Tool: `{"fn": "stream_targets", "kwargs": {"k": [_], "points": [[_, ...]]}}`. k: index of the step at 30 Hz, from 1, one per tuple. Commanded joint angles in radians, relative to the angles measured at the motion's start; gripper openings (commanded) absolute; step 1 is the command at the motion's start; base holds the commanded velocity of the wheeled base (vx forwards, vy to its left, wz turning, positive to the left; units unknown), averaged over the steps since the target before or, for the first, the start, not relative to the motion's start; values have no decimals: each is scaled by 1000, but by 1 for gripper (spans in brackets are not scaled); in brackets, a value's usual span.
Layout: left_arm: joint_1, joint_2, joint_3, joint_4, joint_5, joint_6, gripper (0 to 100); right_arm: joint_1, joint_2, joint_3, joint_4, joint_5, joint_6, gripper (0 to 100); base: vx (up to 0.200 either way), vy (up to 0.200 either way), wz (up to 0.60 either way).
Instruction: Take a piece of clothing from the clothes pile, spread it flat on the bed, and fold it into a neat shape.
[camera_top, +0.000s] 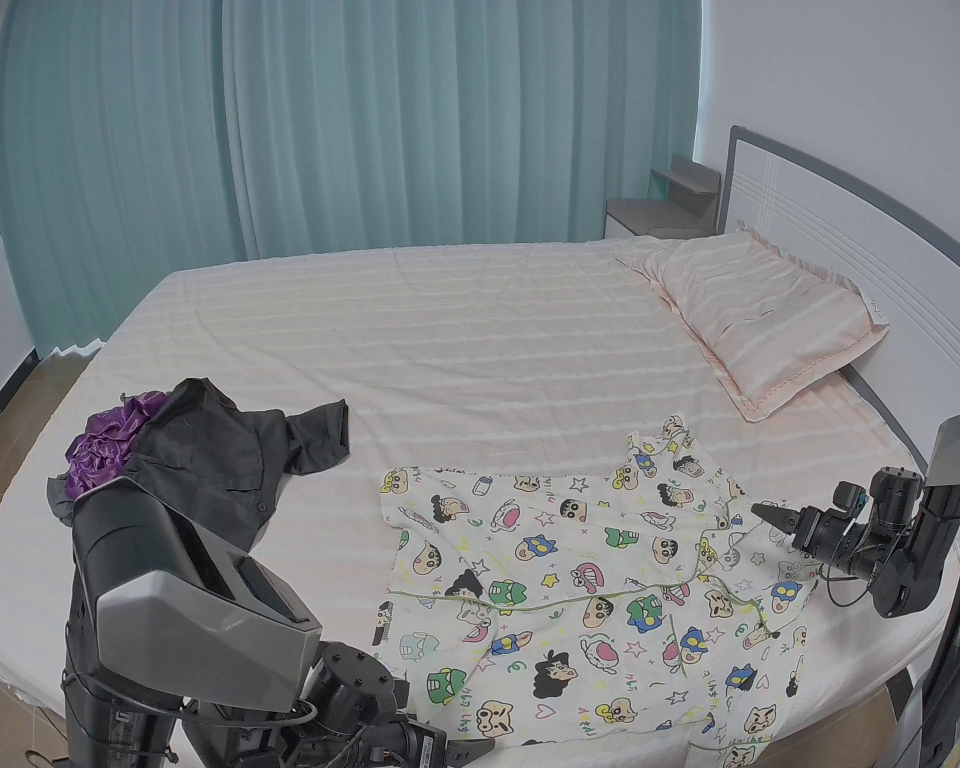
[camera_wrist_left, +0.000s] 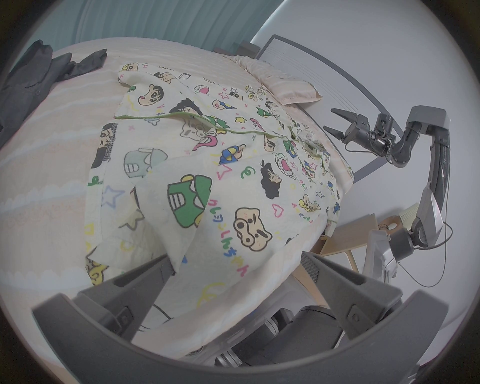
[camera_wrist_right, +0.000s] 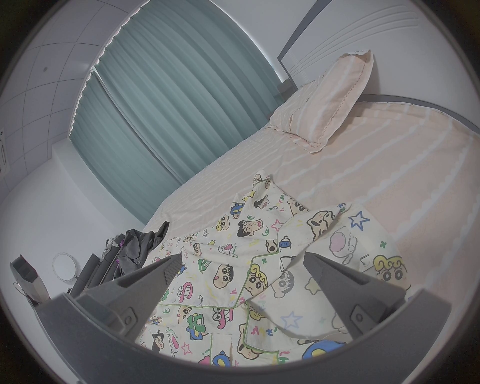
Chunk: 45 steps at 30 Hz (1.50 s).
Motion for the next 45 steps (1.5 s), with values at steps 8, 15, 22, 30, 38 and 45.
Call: {"fn": "stream_targets", "kwargs": {"k": [8,15,22,30,38,45], "points": [[-13,0,6,-1,3,-2,100,0,1,-2,0,0,0,100,0,0,0],[-16,-54,43,-1,2,-54,100,-1,1,-2,0,0,-1,100,0,0,0],[-33,-60,109,1,9,-46,100,-1,1,-2,0,0,0,100,0,0,0],[-32,-146,174,-2,11,-49,100,0,1,-2,0,0,-1,100,0,0,0],[7,-247,154,-5,11,-181,100,0,0,0,-2,0,-1,100,0,0,0],[56,-90,39,-4,137,-284,100,3,1,0,-2,0,-1,100,0,0,0]]}}
